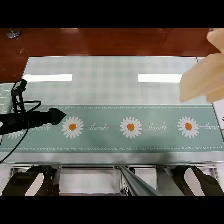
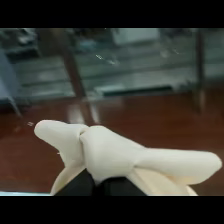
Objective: Fold the shirts.
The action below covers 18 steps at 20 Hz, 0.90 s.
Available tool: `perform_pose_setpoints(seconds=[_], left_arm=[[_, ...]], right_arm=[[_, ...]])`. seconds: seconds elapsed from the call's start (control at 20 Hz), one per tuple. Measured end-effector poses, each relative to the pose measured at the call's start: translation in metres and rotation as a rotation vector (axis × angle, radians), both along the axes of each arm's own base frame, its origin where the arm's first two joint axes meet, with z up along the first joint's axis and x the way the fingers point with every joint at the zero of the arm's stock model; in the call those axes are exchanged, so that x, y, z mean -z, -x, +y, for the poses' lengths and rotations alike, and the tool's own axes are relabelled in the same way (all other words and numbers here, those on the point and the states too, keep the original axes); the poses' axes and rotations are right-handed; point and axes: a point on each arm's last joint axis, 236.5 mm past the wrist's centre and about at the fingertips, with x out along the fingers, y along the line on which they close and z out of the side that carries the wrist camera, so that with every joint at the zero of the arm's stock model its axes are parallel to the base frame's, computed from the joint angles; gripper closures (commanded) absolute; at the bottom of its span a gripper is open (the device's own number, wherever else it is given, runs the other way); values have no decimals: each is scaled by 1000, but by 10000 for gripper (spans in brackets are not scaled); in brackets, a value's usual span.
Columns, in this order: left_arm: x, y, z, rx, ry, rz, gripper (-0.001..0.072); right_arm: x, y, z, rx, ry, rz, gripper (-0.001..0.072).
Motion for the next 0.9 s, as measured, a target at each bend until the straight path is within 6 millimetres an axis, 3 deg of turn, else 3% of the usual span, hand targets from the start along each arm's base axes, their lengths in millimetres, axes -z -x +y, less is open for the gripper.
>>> perform_pose_setpoints(seconds=[0.1,0.2,0.35,0.5,0.65,0.8,0.9], left_arm=[[0,-2,-2,-5,11,-7,1],[-1,-4,-2,-11,18,-17,1],[-2,-6,-3,-15,23,-25,1],[-3,-7,-3,-18,26,-30,1],[-3,-7,-3,-19,26,-30,1],[-3,-7,-3,-19,26,-31,1],[-3,-7,-3,-19,26,-30,1]], right_arm=[[-8,10,22,-84,-5,-14,693],[3,12,38,-166,-24,28,693],[33,6,61,-296,-86,120,693],[73,-4,102,-462,-129,233,693],[134,-22,158,-580,-110,413,692],[212,-33,224,-648,7,622,691],[276,-40,263,-655,108,764,691]])
